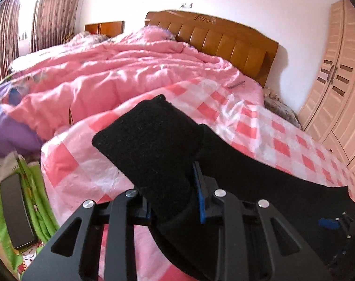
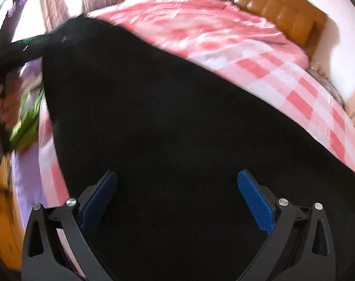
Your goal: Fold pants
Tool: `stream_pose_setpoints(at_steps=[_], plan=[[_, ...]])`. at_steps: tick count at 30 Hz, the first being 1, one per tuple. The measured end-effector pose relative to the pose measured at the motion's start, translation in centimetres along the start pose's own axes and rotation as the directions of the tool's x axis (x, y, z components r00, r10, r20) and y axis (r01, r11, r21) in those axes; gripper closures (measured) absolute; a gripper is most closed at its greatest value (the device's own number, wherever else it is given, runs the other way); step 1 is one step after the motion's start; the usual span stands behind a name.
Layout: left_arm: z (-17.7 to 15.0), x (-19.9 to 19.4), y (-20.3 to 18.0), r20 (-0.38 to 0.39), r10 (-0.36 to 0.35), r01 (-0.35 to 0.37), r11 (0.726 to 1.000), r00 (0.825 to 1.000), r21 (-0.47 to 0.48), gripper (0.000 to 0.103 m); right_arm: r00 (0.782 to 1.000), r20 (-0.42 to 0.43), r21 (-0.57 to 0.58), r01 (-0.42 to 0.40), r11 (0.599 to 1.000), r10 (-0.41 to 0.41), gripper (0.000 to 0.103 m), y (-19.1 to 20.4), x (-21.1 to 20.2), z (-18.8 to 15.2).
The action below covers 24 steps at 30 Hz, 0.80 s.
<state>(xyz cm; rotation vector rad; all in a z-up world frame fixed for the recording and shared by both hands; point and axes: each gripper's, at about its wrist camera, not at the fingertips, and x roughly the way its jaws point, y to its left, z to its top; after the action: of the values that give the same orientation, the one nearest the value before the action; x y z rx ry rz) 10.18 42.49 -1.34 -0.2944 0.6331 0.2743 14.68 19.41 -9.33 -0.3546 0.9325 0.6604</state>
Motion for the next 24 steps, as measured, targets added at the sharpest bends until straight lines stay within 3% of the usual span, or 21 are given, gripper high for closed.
stream_pose_setpoints(at_steps=[5,7,8,9,11,13,14,19,20,22,23,24], plan=[[0.1,-5.8,-6.3,0.135,-0.077,0.055,0.986,0.988,0.158,0.076,0.999,0.020,0.013,-0.026,1.000,0.026,0.005,-0.8,-0.8,0.1],[-0.4,-7.4,-9.3,0.164,-0.115,0.075,0.970,0.980,0.233,0.077,0.989,0.102,0.119,-0.117,0.986,0.105,0.004,-2.6,-2.8,-0.3],[-1.0,-8.3,-11.4,0.177,-0.144,0.090,0.955,0.974,0.283,0.081,0.985,0.138,0.187,-0.128,0.974,0.103,0.004,-4.4,-3.9,-0.7],[-1.6,-9.0,-13.2,0.183,-0.173,0.105,0.939,0.968,0.328,0.086,0.985,0.157,0.221,-0.106,0.970,0.072,0.004,-5.5,-4.7,-1.0],[-3.2,-9.8,-16.9,0.176,-0.217,0.126,0.899,0.960,0.419,0.088,0.980,0.199,0.311,-0.061,0.949,-0.002,0.004,-8.7,-6.7,-2.2],[-5.1,-9.9,-20.5,0.151,-0.249,0.145,0.856,0.957,0.496,0.092,0.968,0.242,0.432,-0.042,0.901,-0.071,0.004,-12.8,-9.3,-4.2],[-6.1,-9.8,-21.9,0.136,-0.266,0.157,0.835,0.954,0.528,0.100,0.959,0.262,0.493,-0.034,0.870,-0.111,0.004,-15.0,-10.8,-5.6],[-12.9,-6.8,-28.9,-0.037,-0.297,0.247,0.713,0.954,0.657,0.102,0.935,0.283,0.627,-0.012,0.779,-0.213,0.004,-20.5,-14.9,-10.5],[-14.1,-6.3,-29.3,-0.066,-0.299,0.265,0.696,0.952,0.667,0.100,0.934,0.283,0.642,-0.015,0.767,-0.218,0.004,-21.2,-15.3,-11.3],[-15.0,-6.3,-29.0,-0.081,-0.310,0.284,0.696,0.947,0.660,0.097,0.937,0.281,0.644,-0.024,0.765,-0.207,0.004,-21.5,-15.7,-12.4],[-15.1,-6.5,-28.5,-0.074,-0.316,0.285,0.700,0.946,0.655,0.088,0.941,0.279,0.637,-0.033,0.770,-0.191,0.004,-21.5,-15.6,-12.6],[-15.1,-7.2,-27.5,-0.047,-0.318,0.272,0.715,0.947,0.644,0.064,0.945,0.284,0.632,-0.059,0.773,-0.160,0.004,-21.5,-15.3,-12.7]])
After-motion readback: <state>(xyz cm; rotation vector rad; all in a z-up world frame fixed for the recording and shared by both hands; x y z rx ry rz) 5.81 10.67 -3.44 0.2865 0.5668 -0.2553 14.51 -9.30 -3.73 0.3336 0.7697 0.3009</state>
